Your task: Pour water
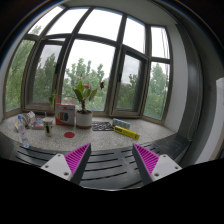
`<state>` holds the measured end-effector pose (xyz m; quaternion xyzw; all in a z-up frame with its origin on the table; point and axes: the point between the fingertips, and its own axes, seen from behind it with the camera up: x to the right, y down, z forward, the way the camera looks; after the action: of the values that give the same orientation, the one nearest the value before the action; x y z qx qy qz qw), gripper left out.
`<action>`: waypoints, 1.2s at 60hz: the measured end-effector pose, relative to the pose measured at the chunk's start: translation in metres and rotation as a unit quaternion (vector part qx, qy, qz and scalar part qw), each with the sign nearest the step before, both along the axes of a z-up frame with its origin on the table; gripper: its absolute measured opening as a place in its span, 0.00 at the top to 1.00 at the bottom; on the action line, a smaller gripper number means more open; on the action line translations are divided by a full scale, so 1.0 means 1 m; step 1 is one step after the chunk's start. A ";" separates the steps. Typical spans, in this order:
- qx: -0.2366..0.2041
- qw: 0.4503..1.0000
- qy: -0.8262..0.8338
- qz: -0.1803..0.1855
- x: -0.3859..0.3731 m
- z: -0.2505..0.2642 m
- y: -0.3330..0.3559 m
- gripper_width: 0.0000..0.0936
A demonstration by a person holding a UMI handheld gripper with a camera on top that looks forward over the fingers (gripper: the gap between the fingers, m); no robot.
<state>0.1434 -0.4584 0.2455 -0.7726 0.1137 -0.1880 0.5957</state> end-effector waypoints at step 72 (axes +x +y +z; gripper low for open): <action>-0.010 0.978 0.066 0.198 -0.467 -0.163 0.295 0.09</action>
<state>-0.3235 -0.1633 0.0825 -0.7965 -0.0046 -0.0155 0.6044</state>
